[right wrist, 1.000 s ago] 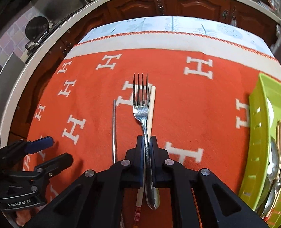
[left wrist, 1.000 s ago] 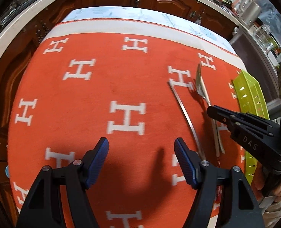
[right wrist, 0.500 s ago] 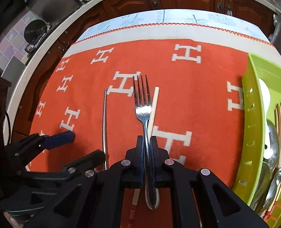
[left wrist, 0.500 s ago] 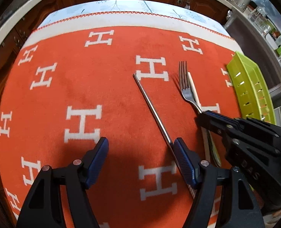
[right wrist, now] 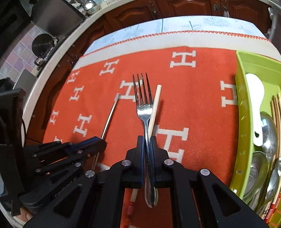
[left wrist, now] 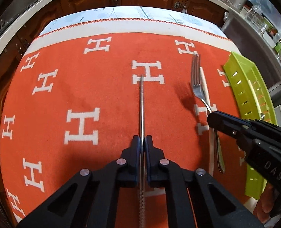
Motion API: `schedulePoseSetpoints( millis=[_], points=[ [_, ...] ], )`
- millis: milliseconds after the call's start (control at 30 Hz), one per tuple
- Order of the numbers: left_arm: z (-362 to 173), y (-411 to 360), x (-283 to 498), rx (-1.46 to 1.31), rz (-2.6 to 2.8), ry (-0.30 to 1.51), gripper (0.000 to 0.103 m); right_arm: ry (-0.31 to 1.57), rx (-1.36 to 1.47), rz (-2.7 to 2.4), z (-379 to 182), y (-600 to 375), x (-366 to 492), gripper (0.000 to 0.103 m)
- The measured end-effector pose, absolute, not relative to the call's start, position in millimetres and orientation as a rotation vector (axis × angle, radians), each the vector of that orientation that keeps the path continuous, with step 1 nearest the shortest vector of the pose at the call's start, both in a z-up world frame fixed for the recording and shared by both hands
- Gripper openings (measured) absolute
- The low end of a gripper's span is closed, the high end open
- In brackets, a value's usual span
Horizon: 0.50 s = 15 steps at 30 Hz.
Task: Organize utensils
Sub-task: 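Grasp the thin steel chopstick with the left tool while the right tool holds the fork, then carry the fork and steel chopstick into the green tray and open both tools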
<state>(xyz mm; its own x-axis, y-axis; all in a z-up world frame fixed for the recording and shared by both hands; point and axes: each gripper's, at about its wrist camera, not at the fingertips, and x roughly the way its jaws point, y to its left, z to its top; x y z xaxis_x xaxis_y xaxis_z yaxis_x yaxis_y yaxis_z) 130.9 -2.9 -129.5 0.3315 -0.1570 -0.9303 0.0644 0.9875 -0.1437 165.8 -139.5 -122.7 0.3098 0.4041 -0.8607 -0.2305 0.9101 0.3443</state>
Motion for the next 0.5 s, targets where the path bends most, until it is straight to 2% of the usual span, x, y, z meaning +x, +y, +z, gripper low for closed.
schedulePoseSetpoints(
  millis=[500],
  points=[
    [-76,1,108,-0.134,-0.222,1.137,0.003,1.076,0.237,0.434,-69,-172,127,0.004]
  ],
)
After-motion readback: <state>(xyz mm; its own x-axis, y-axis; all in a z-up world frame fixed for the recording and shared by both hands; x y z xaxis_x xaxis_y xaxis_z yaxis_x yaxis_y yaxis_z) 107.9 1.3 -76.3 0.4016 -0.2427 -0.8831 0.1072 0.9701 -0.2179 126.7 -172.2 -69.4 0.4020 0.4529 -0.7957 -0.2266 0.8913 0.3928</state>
